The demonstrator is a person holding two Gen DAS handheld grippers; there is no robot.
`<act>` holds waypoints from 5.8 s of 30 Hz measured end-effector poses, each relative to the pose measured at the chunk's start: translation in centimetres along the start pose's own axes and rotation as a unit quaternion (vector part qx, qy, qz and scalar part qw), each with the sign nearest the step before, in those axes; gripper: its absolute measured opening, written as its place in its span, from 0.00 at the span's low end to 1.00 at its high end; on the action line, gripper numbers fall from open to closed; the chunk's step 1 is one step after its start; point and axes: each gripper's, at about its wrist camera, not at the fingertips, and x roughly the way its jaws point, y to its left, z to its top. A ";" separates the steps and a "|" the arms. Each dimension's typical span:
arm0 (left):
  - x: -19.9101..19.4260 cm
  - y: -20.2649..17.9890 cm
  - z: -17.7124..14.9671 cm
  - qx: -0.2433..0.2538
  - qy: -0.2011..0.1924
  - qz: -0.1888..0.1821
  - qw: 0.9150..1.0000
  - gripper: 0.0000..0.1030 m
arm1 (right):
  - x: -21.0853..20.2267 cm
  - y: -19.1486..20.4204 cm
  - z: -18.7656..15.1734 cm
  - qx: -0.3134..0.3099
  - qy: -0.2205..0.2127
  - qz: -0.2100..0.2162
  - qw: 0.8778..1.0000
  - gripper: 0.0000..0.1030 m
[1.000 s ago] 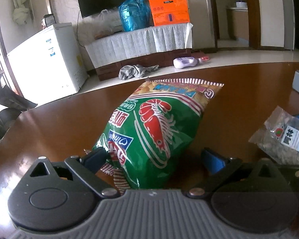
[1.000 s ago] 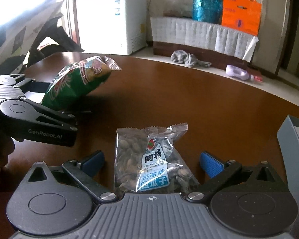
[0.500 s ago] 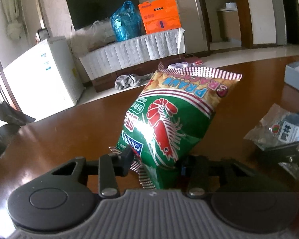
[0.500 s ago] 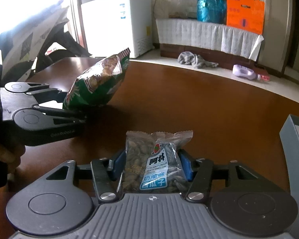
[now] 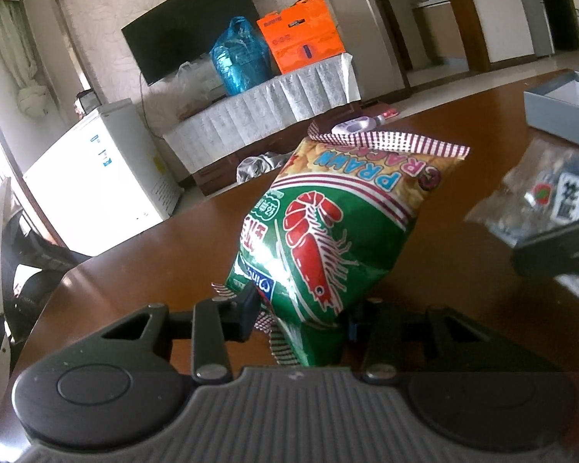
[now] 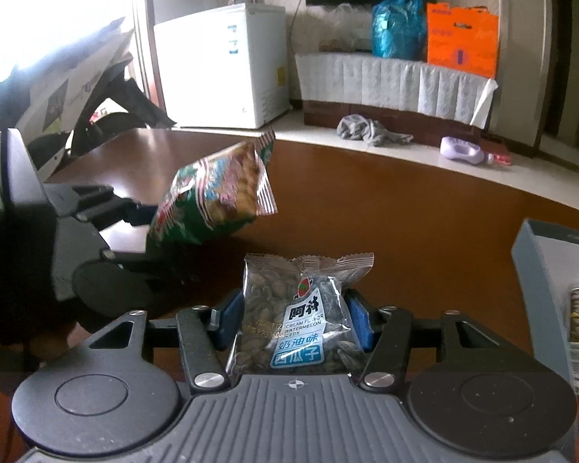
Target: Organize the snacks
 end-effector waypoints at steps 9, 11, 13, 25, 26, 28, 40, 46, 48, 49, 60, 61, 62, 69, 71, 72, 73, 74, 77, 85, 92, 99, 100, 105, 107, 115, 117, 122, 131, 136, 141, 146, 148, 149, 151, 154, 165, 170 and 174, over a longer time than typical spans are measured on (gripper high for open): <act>-2.0 -1.3 0.0 -0.012 0.006 0.017 1.000 0.39 | -4.4 -1.8 -1.1 0.007 -0.016 -0.020 1.000 0.55; -2.8 -1.8 0.0 -0.011 0.004 0.020 1.000 0.39 | -5.4 -2.2 -1.3 0.011 -0.022 -0.024 0.999 0.55; -3.8 -2.2 0.0 -0.019 -0.001 0.017 1.000 0.39 | -6.5 -2.7 -1.4 0.014 -0.029 -0.028 0.999 0.55; -9.5 -6.3 1.1 -0.030 -0.021 -0.002 0.999 0.39 | -10.9 -4.1 -2.8 0.032 -0.049 -0.029 0.998 0.55; -9.8 -6.5 1.0 -0.032 -0.021 -0.002 0.999 0.39 | -11.1 -4.2 -2.8 0.033 -0.050 -0.029 0.998 0.55; -10.5 -7.1 1.1 -0.032 -0.022 0.000 0.999 0.39 | -11.7 -4.4 -3.1 0.034 -0.052 -0.029 0.998 0.55; -14.0 -10.1 2.3 -0.021 -0.045 -0.013 0.999 0.39 | -15.2 -5.8 -4.5 0.047 -0.067 -0.036 0.996 0.55; -14.6 -11.3 2.7 -0.016 -0.045 -0.018 0.999 0.39 | -16.0 -6.5 -5.2 0.046 -0.066 -0.045 0.996 0.55; -14.6 -11.5 2.8 -0.015 -0.044 -0.019 0.999 0.39 | -16.0 -6.6 -5.2 0.046 -0.064 -0.046 0.996 0.55; -14.6 -11.6 2.8 -0.015 -0.043 -0.018 0.999 0.39 | -16.1 -6.6 -5.2 0.046 -0.064 -0.045 0.996 0.55; -14.4 -12.4 3.9 -0.010 -0.061 -0.037 0.997 0.39 | -17.6 -7.3 -5.9 0.047 -0.075 -0.048 0.995 0.55; -14.2 -12.6 4.1 -0.011 -0.060 -0.038 0.997 0.39 | -17.6 -7.3 -5.9 0.048 -0.075 -0.047 0.995 0.55; -14.1 -12.8 4.2 -0.012 -0.060 -0.040 0.997 0.39 | -17.7 -7.3 -5.9 0.047 -0.076 -0.047 0.995 0.55; -13.5 -13.4 5.2 -0.014 -0.067 -0.049 0.996 0.39 | -18.1 -7.4 -6.0 0.044 -0.078 -0.047 0.995 0.55; -13.3 -13.5 5.6 -0.015 -0.070 -0.052 0.996 0.39 | -18.4 -7.6 -6.0 0.046 -0.080 -0.049 0.995 0.55; -13.1 -13.5 5.8 -0.016 -0.072 -0.054 0.996 0.39 | -18.6 -7.8 -6.0 0.047 -0.082 -0.050 0.994 0.55; -13.1 -13.7 6.0 -0.016 -0.074 -0.056 0.996 0.39 | -18.8 -7.9 -6.0 0.048 -0.084 -0.052 0.994 0.55; -13.0 -13.8 6.1 -0.015 -0.076 -0.058 0.995 0.39 | -19.0 -8.2 -6.0 0.050 -0.085 -0.053 0.994 0.55; -12.9 -14.5 6.6 -0.014 -0.086 -0.063 0.994 0.39 | -19.4 -8.9 -6.3 0.056 -0.086 -0.059 0.993 0.55; -12.7 -16.9 8.7 -0.014 -0.113 -0.089 0.989 0.39 | -20.1 -11.4 -7.1 0.079 -0.087 -0.084 0.990 0.55; -11.9 -20.6 10.4 0.001 -0.128 -0.126 0.984 0.39 | -19.6 -13.4 -7.8 0.095 -0.080 -0.104 0.987 0.55; -10.3 -23.4 12.2 -0.007 -0.133 -0.151 0.980 0.39 | -18.3 -15.1 -7.9 0.110 -0.071 -0.118 0.984 0.55; -10.1 -23.7 12.4 -0.006 -0.134 -0.153 0.979 0.39 | -18.1 -15.3 -7.9 0.111 -0.070 -0.118 0.984 0.55; -8.4 -25.5 13.4 0.001 -0.133 -0.161 0.978 0.39 | -17.2 -15.5 -8.2 0.100 -0.059 -0.125 0.985 0.55; -7.6 -26.2 13.7 0.004 -0.129 -0.162 0.978 0.39 | -16.7 -15.7 -7.9 0.096 -0.055 -0.132 0.985 0.55; -4.5 -28.1 14.6 0.020 -0.118 -0.175 0.977 0.39 | -14.5 -16.9 -8.1 0.103 -0.042 -0.150 0.982 0.55; -4.0 -28.4 14.6 0.021 -0.116 -0.176 0.977 0.39 | -14.0 -17.0 -8.1 0.104 -0.038 -0.154 0.982 0.55; -2.9 -28.9 14.8 0.024 -0.110 -0.177 0.978 0.39 | -12.9 -17.2 -8.1 0.111 -0.021 -0.159 0.981 0.55; -3.2 -28.6 14.3 0.029 -0.123 -0.160 0.979 0.56 | -11.6 -17.2 -8.2 0.115 -0.005 -0.151 0.982 0.55; -4.2 -27.4 13.7 0.038 -0.138 -0.153 0.978 0.77 | -11.3 -17.1 -8.2 0.114 -0.001 -0.151 0.982 0.55; -6.5 -26.5 12.4 0.062 -0.165 -0.133 0.975 0.88 | -10.8 -16.8 -8.3 0.107 0.004 -0.154 0.982 0.56; -8.0 -24.6 11.1 0.060 -0.153 -0.131 0.978 0.88 | -10.5 -16.5 -8.3 0.110 0.005 -0.160 0.981 0.56; -8.8 -24.0 10.1 0.072 -0.155 -0.124 0.978 0.88 | -10.3 -16.4 -8.4 0.109 0.007 -0.163 0.981 0.57; -9.4 -23.6 9.6 0.073 -0.155 -0.122 0.978 0.88 | -10.2 -16.2 -8.4 0.105 0.008 -0.165 0.981 0.57; -10.3 -23.1 8.9 0.077 -0.151 -0.119 0.978 0.88 | -10.0 -16.1 -8.4 0.103 0.009 -0.167 0.980 0.58; -11.3 -22.3 7.6 0.090 -0.144 -0.111 0.979 0.88 | -9.8 -15.9 -8.6 0.098 0.012 -0.170 0.980 0.62; -16.6 -22.1 3.8 0.103 -0.118 -0.129 0.979 0.88 | -10.1 -14.9 -9.3 0.084 0.020 -0.159 0.984 0.70; -19.0 -22.4 2.7 0.092 -0.108 -0.137 0.980 0.88 | -11.3 -14.6 -9.5 0.094 0.010 -0.143 0.985 0.71; -19.9 -22.2 2.1 0.080 -0.099 -0.145 0.981 0.88 | -11.9 -14.4 -9.6 0.098 0.007 -0.149 0.984 0.73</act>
